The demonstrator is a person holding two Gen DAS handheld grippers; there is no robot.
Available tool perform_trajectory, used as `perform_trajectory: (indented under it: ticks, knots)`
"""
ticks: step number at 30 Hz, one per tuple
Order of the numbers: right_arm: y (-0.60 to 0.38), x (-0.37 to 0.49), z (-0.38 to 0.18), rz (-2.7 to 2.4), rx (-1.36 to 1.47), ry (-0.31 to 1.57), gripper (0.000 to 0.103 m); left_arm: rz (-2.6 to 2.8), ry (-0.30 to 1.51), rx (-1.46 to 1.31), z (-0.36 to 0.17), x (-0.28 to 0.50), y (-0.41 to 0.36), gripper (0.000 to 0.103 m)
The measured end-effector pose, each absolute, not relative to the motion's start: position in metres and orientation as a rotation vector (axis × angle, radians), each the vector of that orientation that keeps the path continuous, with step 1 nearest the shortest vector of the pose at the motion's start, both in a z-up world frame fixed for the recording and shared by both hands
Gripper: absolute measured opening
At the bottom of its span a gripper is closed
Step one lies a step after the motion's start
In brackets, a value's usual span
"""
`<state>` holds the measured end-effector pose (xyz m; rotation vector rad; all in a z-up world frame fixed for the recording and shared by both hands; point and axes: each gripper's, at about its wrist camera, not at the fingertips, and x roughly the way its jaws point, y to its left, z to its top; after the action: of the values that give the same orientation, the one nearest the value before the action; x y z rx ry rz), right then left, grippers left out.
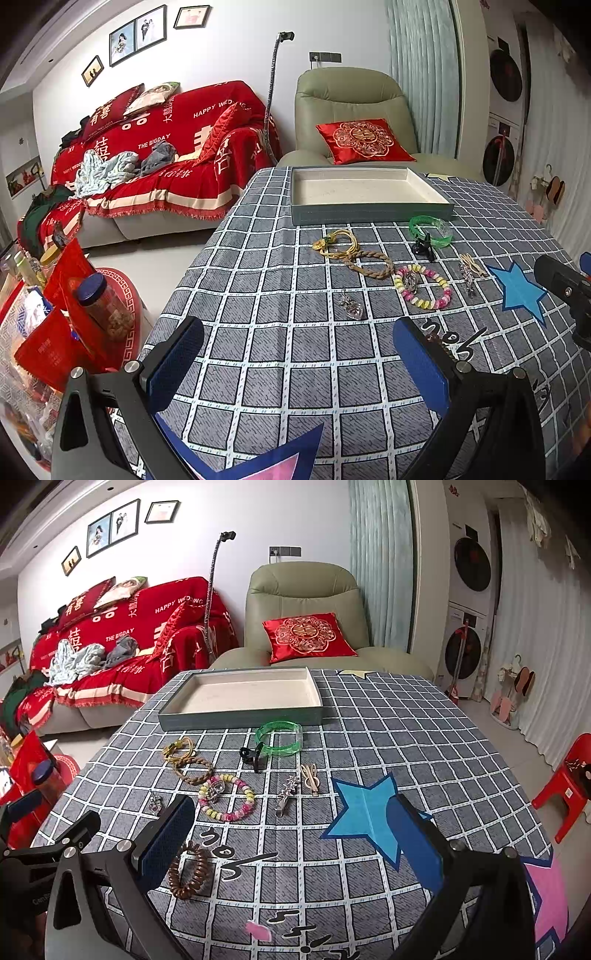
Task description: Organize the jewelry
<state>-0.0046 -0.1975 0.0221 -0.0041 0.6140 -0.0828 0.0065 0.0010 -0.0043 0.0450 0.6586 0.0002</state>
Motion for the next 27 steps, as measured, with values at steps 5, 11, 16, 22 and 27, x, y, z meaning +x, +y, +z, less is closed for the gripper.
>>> perform_trajectory:
  ticks: [5,11,16,22,27]
  knots:
    - [-0.1974,-0.0046,0.0220,-0.081,-0.005,0.613,0.103,0.000,0.660,0.044,-0.0043,0.0063,0.0009,0.103]
    - [-0.1967,-0.0050,0.0218,-0.082,-0.006,0.613,0.103,-0.001,0.660,0.044,-0.0046,0.0064,0.0008,0.103]
    - [-0.1971,-0.0047,0.0217,-0.084,-0.005,0.614,0.103,0.000,0.664,0.045,-0.0067,0.0068,0.0014,0.103]
    - [-0.1968,-0.0045,0.0216,-0.082,-0.007,0.613,0.103,0.001,0.664,0.043,-0.0069,0.0067,0.0016,0.103]
    - [-0.1970,-0.0045,0.0216,-0.083,-0.007,0.613,0.103,0.003,0.667,0.042,-0.0079,0.0068,0.0030,0.103]
